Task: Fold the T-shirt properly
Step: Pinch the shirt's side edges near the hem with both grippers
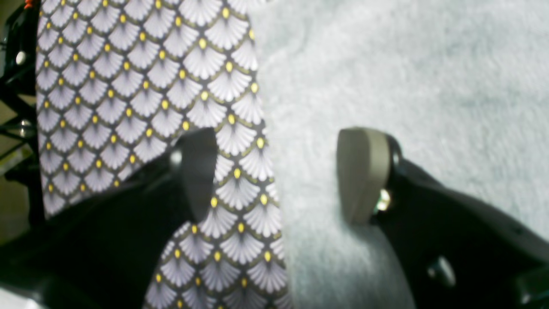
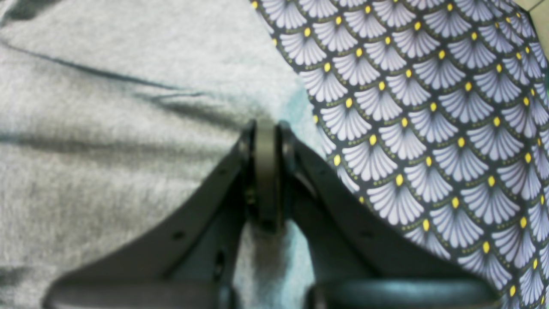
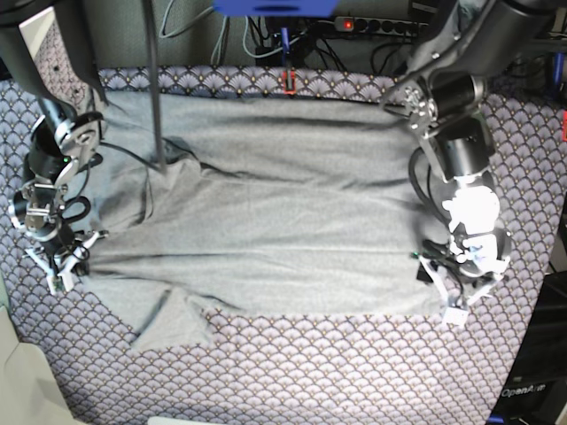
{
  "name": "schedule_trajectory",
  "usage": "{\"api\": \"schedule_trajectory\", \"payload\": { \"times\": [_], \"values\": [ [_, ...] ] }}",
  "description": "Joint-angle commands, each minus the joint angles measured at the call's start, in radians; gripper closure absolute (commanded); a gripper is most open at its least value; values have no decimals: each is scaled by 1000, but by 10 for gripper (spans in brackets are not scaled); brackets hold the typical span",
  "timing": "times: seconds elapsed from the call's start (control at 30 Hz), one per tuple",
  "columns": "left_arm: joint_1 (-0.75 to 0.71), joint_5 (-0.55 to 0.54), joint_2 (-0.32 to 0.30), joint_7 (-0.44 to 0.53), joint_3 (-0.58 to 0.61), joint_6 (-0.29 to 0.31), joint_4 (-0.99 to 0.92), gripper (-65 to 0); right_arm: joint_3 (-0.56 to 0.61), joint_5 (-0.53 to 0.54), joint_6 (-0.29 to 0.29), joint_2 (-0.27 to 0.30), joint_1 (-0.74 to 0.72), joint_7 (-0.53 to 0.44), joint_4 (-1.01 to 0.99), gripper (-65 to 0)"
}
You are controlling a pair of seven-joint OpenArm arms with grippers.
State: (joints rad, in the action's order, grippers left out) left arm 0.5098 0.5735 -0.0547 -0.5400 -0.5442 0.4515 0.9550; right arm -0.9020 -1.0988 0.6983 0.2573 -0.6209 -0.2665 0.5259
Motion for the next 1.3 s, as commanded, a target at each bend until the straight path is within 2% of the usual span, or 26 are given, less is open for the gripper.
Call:
{"api": "schedule_trajectory", "payload": {
  "times": [0.0, 0.1, 0.23, 0.33, 0.43, 0.63, 0.73, 1.0, 1.1, 1.27],
  "values": [
    [34, -16, -10, 48, 2, -27, 15, -429, 2, 18, 0, 17, -14, -24, 17, 0],
    [34, -30, -10, 110, 6, -84, 14, -429, 2, 18, 0, 3, 5, -26, 17, 0],
    [51, -33, -10, 154, 6, -107, -40, -429, 2, 16, 0, -10, 8, -26, 17, 0],
    [123, -33, -12, 215, 2, -152, -192, -429, 2, 16, 0, -11, 9, -26, 17, 0],
    [171, -34, -41, 294, 0, -204, -351, -429, 2, 15, 0, -11, 32, -26, 17, 0],
    [221, -33, -47, 418, 0, -302, -500, -429, 2, 15, 0, -11, 42, -26, 17, 0],
    [230, -33, -49, 429, 0, -320, -542, -429, 2, 15, 0, -11, 42, -26, 17, 0],
    [237, -34, -70, 513, -1, -322, -643, -419, 2, 15, 0, -8, 42, -26, 17, 0],
    [232, -36, -72, 545, -1, -322, -672, -357, 2, 15, 0, -6, 42, -26, 17, 0],
    [230, -36, -89, 556, -3, -322, -707, -194, 2, 13, 0, -5, 42, -26, 17, 0]
  ]
}}
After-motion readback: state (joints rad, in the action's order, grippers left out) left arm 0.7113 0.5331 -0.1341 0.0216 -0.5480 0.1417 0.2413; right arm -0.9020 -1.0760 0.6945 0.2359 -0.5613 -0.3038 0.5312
